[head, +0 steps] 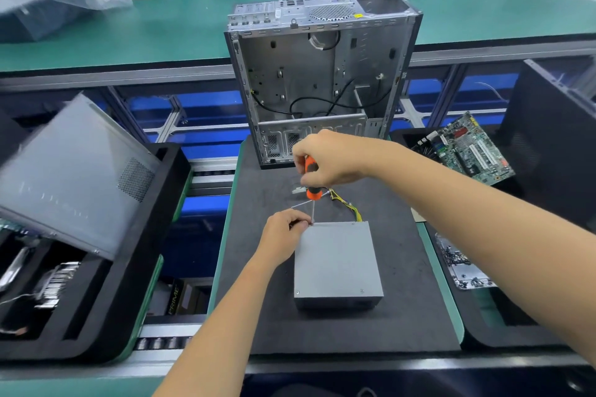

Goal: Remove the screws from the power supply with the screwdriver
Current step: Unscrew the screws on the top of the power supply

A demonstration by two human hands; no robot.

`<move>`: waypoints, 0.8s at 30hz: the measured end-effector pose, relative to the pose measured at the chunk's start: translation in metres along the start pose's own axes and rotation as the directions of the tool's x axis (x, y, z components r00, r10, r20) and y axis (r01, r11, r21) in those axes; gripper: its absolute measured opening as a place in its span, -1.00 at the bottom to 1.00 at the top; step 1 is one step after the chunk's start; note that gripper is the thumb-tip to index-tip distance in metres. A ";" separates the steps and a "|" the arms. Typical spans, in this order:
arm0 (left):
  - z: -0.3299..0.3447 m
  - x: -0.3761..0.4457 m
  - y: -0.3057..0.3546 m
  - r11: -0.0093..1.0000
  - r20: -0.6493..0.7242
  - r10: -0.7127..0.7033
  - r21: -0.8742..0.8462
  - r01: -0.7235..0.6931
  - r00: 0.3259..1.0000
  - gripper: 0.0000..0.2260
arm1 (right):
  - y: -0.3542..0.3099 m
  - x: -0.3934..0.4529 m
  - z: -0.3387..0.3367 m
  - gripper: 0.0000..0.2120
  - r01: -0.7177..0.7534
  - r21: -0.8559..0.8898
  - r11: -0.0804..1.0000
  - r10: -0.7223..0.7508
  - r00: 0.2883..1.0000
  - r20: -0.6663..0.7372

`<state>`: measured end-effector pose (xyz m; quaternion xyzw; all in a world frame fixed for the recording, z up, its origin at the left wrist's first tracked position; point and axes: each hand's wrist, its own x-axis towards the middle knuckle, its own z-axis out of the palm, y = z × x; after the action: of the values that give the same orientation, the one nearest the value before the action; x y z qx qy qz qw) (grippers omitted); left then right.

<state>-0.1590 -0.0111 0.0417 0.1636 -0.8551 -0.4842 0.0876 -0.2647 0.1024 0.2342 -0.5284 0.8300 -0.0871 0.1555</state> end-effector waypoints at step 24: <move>0.003 0.000 0.006 0.996 0.036 -0.065 0.059 0.063 0.997 -0.75 | 0.001 -0.001 0.000 -0.86 -0.015 -0.174 0.985 0.008 0.999 -0.040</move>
<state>-0.1610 -0.0057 0.0458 0.1841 -0.8646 -0.4647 0.0511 -0.2653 0.1042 0.2340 -0.5333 0.8405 -0.0235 0.0929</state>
